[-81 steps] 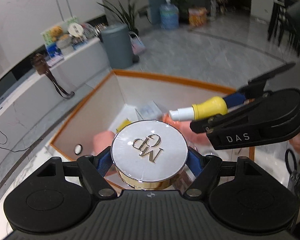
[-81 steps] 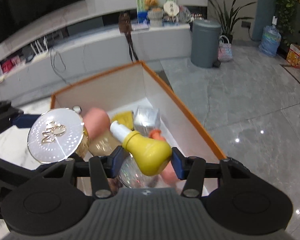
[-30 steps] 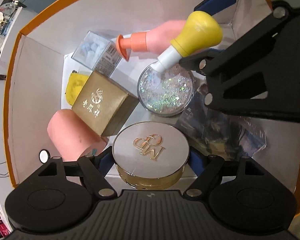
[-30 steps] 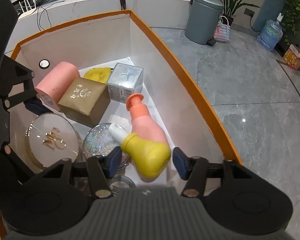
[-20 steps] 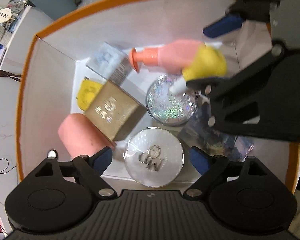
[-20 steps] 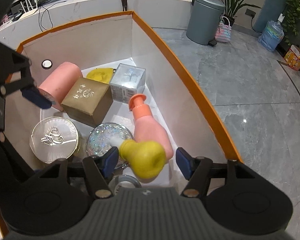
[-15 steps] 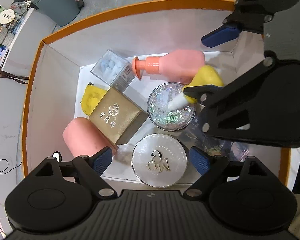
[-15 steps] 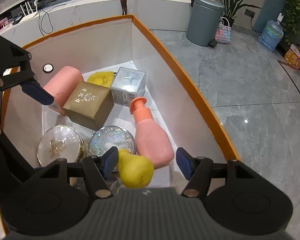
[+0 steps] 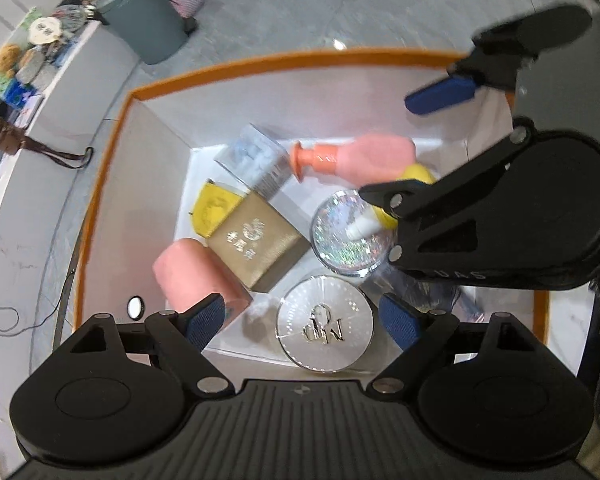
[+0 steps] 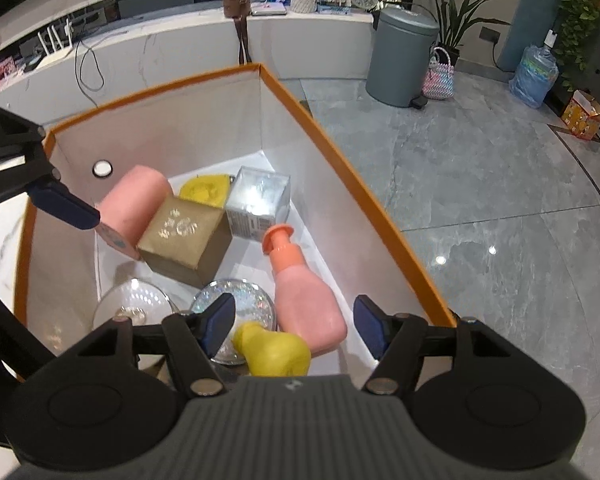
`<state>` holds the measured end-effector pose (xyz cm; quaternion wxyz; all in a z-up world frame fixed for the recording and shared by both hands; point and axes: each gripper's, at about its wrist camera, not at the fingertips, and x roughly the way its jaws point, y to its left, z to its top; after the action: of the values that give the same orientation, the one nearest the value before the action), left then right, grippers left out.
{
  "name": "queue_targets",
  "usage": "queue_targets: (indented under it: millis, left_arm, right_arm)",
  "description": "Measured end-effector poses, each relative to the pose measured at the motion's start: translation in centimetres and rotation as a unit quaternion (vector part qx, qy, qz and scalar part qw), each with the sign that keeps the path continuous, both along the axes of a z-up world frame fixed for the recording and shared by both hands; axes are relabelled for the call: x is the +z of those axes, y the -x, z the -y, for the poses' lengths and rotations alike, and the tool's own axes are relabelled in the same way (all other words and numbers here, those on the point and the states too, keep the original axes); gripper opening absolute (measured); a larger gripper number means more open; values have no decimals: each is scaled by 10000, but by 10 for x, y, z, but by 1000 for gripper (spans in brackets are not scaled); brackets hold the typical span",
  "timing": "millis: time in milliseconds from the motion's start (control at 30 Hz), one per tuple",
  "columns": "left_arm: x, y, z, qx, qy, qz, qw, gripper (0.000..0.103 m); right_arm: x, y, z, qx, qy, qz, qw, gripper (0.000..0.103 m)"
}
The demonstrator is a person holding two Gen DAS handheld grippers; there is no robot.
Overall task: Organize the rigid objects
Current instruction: 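Move both open tools up out of the orange box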
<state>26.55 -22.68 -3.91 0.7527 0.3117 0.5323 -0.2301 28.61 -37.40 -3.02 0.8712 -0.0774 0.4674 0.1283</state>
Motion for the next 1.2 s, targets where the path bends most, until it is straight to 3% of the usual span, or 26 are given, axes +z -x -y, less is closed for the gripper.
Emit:
queue_targets:
  millis: [167, 400, 600, 700, 833, 1200]
  left_arm:
    - [23, 8, -19, 542, 707, 262, 9957, 102]
    - [42, 26, -37, 924, 1349, 430, 9856, 102]
    - [56, 46, -50, 1375, 1986, 602, 9685, 102]
    - [62, 58, -55, 1584, 2146, 794, 9605, 102]
    - [67, 76, -65, 1786, 2376, 960, 9500, 102]
    - [73, 117, -88, 2446, 2435, 1358, 9287, 102]
  right_arm:
    - [12, 4, 4, -103, -151, 143, 9997, 67]
    - [23, 12, 6, -180, -245, 283, 9991, 70]
    - [36, 20, 9, -312, -383, 387, 9980, 70]
    - [45, 28, 8, -379, -523, 471, 9968, 70]
    - [57, 43, 4, -399, -634, 667, 9950, 83]
    - [88, 81, -10, -415, -716, 1012, 9914, 87]
